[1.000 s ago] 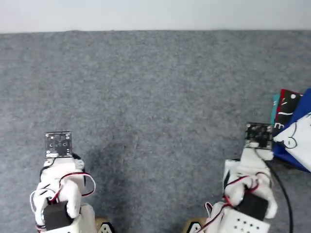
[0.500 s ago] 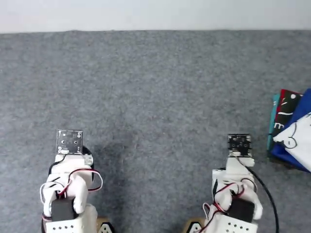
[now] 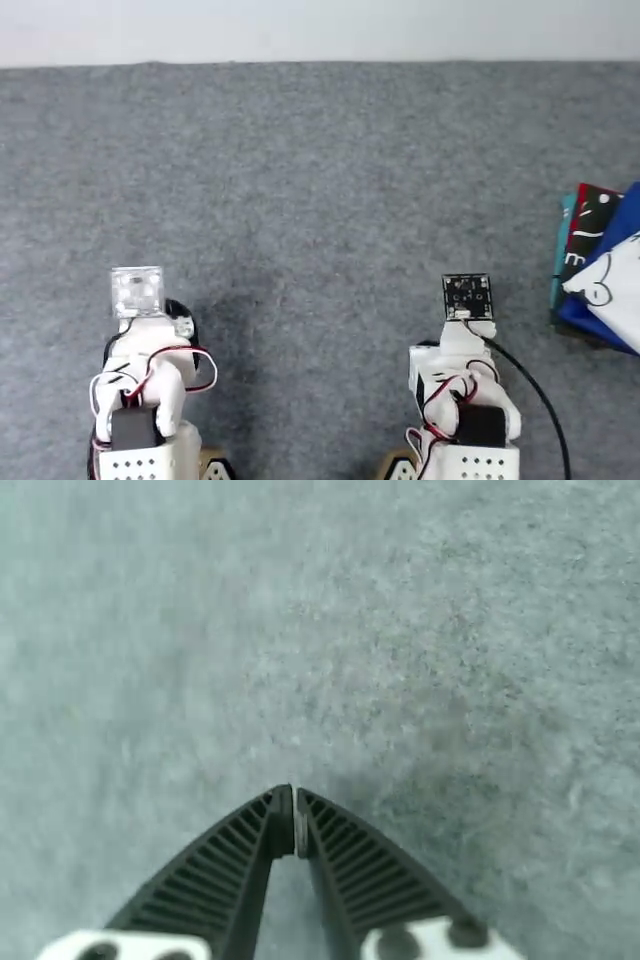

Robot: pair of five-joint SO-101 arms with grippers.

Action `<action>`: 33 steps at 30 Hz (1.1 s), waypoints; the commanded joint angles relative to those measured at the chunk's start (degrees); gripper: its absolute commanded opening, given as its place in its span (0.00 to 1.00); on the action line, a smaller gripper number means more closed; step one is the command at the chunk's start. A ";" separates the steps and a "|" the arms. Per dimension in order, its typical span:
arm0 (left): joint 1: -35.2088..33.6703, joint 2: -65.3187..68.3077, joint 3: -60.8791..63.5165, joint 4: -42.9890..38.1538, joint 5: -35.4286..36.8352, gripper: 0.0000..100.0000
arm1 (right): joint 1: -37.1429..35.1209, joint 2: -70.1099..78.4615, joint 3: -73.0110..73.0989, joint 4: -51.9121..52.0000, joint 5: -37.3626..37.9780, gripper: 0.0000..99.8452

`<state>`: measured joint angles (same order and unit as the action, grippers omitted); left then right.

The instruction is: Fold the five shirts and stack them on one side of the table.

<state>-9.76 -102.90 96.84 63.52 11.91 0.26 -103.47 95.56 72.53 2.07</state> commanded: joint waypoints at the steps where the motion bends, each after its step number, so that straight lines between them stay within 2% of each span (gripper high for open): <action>1: 0.09 -0.53 -0.40 6.86 12.04 0.01 | 0.66 -0.31 0.79 1.36 -1.49 0.01; 5: 0.35 -0.62 -0.40 8.62 13.54 0.01 | 4.70 0.04 0.88 2.07 -1.76 0.01; 14: 0.00 -0.62 -0.40 8.53 13.10 0.01 | 5.41 0.04 0.88 2.07 -2.02 0.01; 17: 0.09 -0.62 -0.40 8.53 13.01 0.01 | 7.78 0.04 0.88 2.07 -2.20 0.01; 23: 0.18 -0.62 -0.40 8.53 13.01 0.01 | 10.15 0.04 0.88 2.07 -11.52 0.01; 25: 0.18 -0.62 -0.40 8.53 13.01 0.01 | 10.15 -0.04 0.88 2.07 -11.08 0.01; 27: 0.18 -0.62 -0.40 8.53 13.01 0.01 | 8.57 -0.04 0.88 2.07 -8.53 0.01; 31: 0.18 -0.62 -0.40 8.53 13.01 0.01 | -0.31 0.04 0.88 2.15 0.00 0.01; 33: 0.18 -0.62 -0.40 8.53 13.01 0.01 | -3.56 0.04 0.88 2.15 1.67 0.01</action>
<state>-9.85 -102.90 96.84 71.87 24.57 0.97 -103.47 95.56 74.20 0.66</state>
